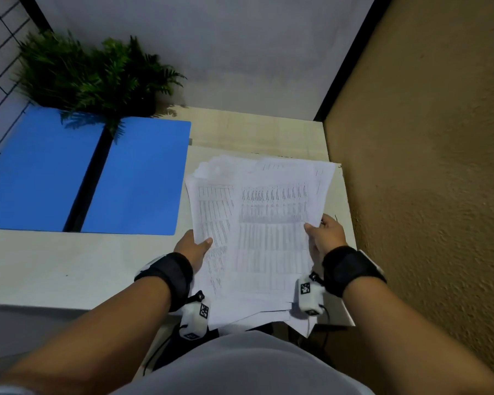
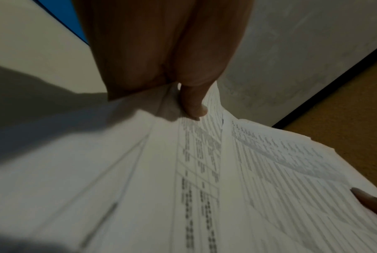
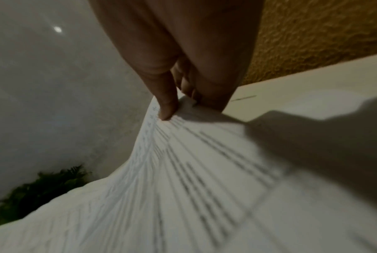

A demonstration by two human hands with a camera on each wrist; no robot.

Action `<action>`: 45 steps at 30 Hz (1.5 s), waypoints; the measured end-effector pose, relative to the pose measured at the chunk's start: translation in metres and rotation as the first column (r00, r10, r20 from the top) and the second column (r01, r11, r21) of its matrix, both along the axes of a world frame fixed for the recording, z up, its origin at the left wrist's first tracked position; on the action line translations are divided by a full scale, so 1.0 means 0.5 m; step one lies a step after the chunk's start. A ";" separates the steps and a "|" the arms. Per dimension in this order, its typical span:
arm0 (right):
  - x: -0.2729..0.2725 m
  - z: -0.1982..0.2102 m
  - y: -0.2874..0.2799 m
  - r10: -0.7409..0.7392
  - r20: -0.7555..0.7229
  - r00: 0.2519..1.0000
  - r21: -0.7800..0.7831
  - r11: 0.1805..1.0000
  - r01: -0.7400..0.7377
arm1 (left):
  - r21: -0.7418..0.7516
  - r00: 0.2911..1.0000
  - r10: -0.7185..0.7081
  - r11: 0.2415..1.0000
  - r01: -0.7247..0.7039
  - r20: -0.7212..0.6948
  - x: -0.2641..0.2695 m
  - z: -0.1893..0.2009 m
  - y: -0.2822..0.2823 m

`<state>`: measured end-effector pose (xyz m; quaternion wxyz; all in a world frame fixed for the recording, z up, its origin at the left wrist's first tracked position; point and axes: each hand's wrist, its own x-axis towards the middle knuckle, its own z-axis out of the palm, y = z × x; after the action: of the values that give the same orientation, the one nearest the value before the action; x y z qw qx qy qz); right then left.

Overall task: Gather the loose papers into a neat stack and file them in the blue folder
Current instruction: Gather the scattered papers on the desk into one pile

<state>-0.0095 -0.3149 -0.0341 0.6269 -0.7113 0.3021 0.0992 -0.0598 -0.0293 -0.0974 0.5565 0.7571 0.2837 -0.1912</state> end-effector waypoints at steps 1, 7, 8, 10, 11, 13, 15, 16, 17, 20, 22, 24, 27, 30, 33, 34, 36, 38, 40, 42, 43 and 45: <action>0.009 -0.001 -0.009 0.047 -0.015 0.999 -0.060 0.997 -0.048 | -0.014 0.999 0.032 0.999 -0.032 -0.004 0.000 0.001 -0.002; 0.024 0.004 -0.036 0.260 -0.197 0.945 -0.123 0.950 -0.287 | 0.073 0.996 0.000 0.997 0.007 -0.086 0.020 -0.007 -0.001; 0.026 0.001 -0.027 0.286 -0.196 0.938 -0.122 0.942 -0.313 | 0.091 0.994 -0.010 0.996 0.020 -0.111 0.024 -0.012 -0.002; 0.027 -0.001 0.004 0.343 -0.170 0.924 -0.175 0.912 -0.371 | 0.137 0.992 0.001 0.990 0.017 -0.130 0.027 -0.004 -0.012; 0.024 0.000 0.024 0.352 -0.170 0.920 -0.215 0.898 -0.383 | 0.141 0.992 0.016 0.990 0.002 -0.127 0.027 -0.002 -0.017; 0.014 -0.005 0.064 0.322 -0.175 0.931 -0.281 0.890 -0.360 | 0.101 0.992 0.036 0.995 -0.024 -0.121 0.023 0.016 -0.030; 0.003 -0.012 0.099 0.291 -0.192 0.937 -0.235 0.913 -0.332 | 0.032 0.996 0.026 0.999 -0.023 -0.090 0.019 -0.009 -0.024; -0.004 -0.018 0.114 0.290 -0.199 0.936 -0.149 0.935 -0.321 | 0.002 0.997 0.009 1.000 -0.009 -0.076 0.016 -0.021 -0.016; -0.007 -0.026 0.122 0.298 -0.198 0.934 -0.096 0.942 -0.321 | -0.023 0.998 -0.023 1.000 0.021 -0.056 0.015 -0.030 -0.007; 0.003 -0.038 0.088 0.312 -0.065 0.948 -0.369 0.875 -0.313 | 0.021 0.992 -0.113 0.993 0.114 -0.050 0.020 -0.069 0.018; 0.013 -0.039 0.034 0.329 -0.151 0.932 -0.566 0.744 -0.354 | -0.007 0.997 -0.059 0.998 0.059 -0.045 0.019 -0.077 0.025; 0.010 -0.040 -0.015 0.406 -0.340 0.848 -0.634 0.567 -0.526 | -0.048 0.999 -0.017 0.999 0.015 -0.029 0.018 -0.087 0.026; -0.006 -0.050 -0.051 0.522 -0.424 0.740 -0.485 0.560 -0.672 | -0.078 1.000 0.028 0.997 -0.029 -0.013 0.017 -0.090 0.025; -0.023 -0.069 -0.061 0.544 -0.346 0.765 -0.446 0.622 -0.644 | -0.071 0.999 0.043 0.997 -0.043 -0.003 0.018 -0.082 0.022; -0.025 -0.052 -0.080 0.388 -0.235 0.891 -0.511 0.731 -0.453 | -0.098 0.998 0.066 0.993 -0.065 0.003 0.017 -0.086 0.026; -0.022 -0.031 -0.089 0.328 -0.208 0.921 -0.553 0.737 -0.388 | -0.112 0.997 0.072 0.991 -0.071 0.008 0.018 -0.093 0.031; -0.015 0.033 -0.109 0.197 -0.128 0.972 -0.642 0.730 -0.232 | -0.124 0.996 0.087 0.988 -0.086 0.003 0.019 -0.100 0.039; -0.001 0.103 -0.131 0.104 0.014 0.994 -0.705 0.706 -0.064 | -0.146 0.996 0.090 0.985 -0.090 -0.010 0.022 -0.103 0.044; 0.011 0.173 -0.143 0.093 0.197 0.976 -0.726 0.683 0.082 | -0.151 0.996 0.088 0.985 -0.087 0.001 0.027 -0.119 0.050; 0.012 0.239 -0.140 0.101 0.350 0.931 -0.662 0.730 0.170 | -0.151 0.997 0.078 0.985 -0.077 0.000 0.027 -0.121 0.049; 0.010 0.264 -0.132 0.101 0.400 0.911 -0.621 0.761 0.188 | -0.149 0.997 0.074 0.986 -0.073 0.006 0.025 -0.107 0.044; 0.010 0.282 -0.111 0.093 0.435 0.896 -0.534 0.828 0.173 | -0.155 0.997 0.072 0.985 -0.071 -0.002 0.025 -0.104 0.040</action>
<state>-0.0047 -0.3704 0.1069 0.4446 -0.8600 0.1823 -0.1717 -0.0471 -0.0094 -0.1495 0.6206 0.7013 0.2940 -0.1911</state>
